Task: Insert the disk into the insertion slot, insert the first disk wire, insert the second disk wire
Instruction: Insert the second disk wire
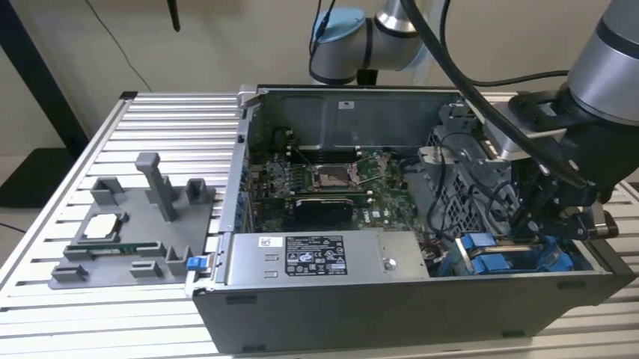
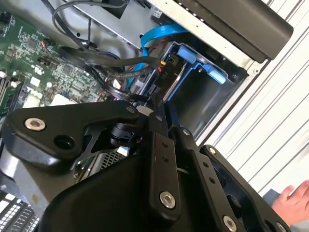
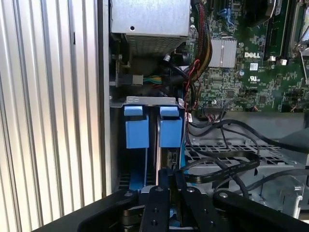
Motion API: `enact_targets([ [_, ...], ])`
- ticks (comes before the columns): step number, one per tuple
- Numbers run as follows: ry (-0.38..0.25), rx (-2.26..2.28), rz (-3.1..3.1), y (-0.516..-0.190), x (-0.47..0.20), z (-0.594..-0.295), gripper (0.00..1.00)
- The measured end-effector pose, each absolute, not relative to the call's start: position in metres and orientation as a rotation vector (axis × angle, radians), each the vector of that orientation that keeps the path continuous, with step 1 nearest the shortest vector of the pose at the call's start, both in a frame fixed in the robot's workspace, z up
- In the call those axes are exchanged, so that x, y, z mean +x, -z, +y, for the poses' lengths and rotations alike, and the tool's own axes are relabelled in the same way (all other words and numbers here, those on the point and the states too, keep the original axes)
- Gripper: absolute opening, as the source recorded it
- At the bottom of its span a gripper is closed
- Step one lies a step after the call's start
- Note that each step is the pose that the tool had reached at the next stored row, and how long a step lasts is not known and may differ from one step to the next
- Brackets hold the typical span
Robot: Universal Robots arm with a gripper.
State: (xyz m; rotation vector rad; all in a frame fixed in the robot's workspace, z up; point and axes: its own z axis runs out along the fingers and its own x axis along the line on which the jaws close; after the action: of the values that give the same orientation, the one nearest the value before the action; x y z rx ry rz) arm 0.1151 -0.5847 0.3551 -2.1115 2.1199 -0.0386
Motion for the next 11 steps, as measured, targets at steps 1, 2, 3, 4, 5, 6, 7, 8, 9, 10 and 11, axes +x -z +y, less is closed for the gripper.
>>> enact_targets([
  [1, 0.039, -2.112, 2.120, -0.3551, 0.1151, -0.5847, 0.00],
  [2, 0.039, -2.112, 2.120, -0.3550, 0.1150, -0.5847, 0.00],
  [3, 0.039, -2.111, 2.120, -0.3549, 0.1150, -0.5847, 0.00],
  [4, 0.039, -2.111, 2.120, -0.3547, 0.1150, -0.5847, 0.00],
  [5, 0.038, -2.111, 2.120, -0.3545, 0.1150, -0.5847, 0.00],
  [6, 0.039, -2.111, 2.120, -0.3542, 0.1150, -0.5847, 0.00],
  [7, 0.039, -2.111, 2.119, -0.3538, 0.1150, -0.5847, 0.00],
  [8, 0.040, -2.111, 2.119, -0.3535, 0.1150, -0.5847, 0.00],
  [9, 0.040, -2.110, 2.119, -0.3531, 0.1150, -0.5846, 0.00],
  [10, 0.041, -2.110, 2.118, -0.3528, 0.1150, -0.5842, 0.00],
  [11, 0.042, -2.110, 2.118, -0.3525, 0.1150, -0.5839, 0.00],
])
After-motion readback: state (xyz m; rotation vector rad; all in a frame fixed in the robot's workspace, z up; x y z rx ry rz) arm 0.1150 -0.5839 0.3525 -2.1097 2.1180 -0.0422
